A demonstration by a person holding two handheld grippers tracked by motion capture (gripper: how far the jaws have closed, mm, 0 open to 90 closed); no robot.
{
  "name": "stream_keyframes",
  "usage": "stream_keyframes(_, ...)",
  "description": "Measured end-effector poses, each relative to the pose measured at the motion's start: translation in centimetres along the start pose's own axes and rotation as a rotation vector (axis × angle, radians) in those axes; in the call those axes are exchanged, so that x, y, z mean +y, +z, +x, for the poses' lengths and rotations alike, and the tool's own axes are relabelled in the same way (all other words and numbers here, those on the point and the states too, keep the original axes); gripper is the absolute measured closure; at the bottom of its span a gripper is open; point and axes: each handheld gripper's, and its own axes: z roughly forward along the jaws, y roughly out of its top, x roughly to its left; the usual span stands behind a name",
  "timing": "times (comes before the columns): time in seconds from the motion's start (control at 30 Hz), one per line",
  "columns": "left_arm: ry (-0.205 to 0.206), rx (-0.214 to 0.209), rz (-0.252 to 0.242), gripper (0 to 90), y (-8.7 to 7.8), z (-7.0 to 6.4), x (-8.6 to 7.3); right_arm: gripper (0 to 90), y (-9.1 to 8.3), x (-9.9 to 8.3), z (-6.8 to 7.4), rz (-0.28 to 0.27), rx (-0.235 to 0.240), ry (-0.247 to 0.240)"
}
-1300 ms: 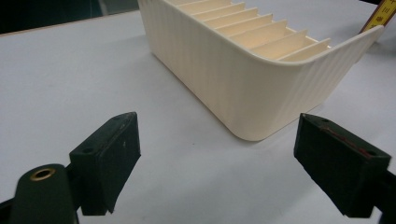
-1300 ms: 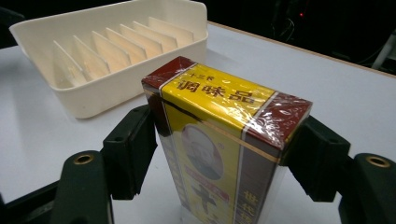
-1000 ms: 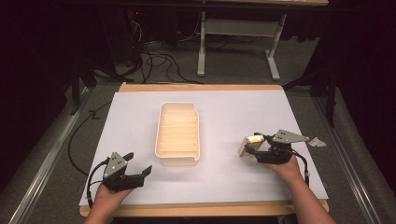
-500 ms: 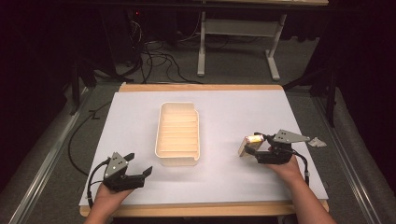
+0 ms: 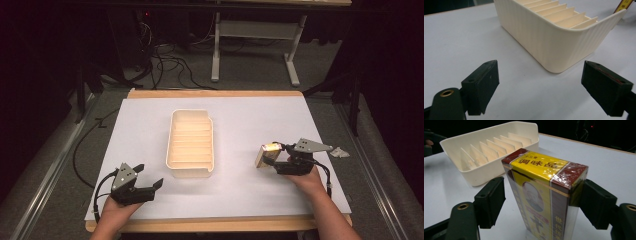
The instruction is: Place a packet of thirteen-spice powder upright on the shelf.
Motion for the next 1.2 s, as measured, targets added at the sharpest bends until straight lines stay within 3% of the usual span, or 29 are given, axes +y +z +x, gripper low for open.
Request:
stream_keyframes(0.5, 0.008, -0.001, 0.008, 15.4, 0.0, 0.0, -0.1, 57.2, -0.7, -0.2, 0.3, -0.009, -0.003, -0.031)
stream_keyframes(0.7, 0.003, 0.000, 0.005, 15.4, 0.0, 0.0, -0.1, 58.3, -0.6, -0.4, 0.8, 0.017, -0.004, -0.028)
stream_keyframes(0.87, -0.003, -0.001, -0.004, 15.4, 0.0, 0.0, 0.1, 56.9, -0.4, -0.3, 0.9, 0.038, -0.019, 0.016)
stream_keyframes(1.2, 0.002, 0.005, -0.018, 15.4, -0.3, 0.2, 0.3, 59.8, -0.5, 0.0, 1.6, 0.049, -0.050, 0.006)
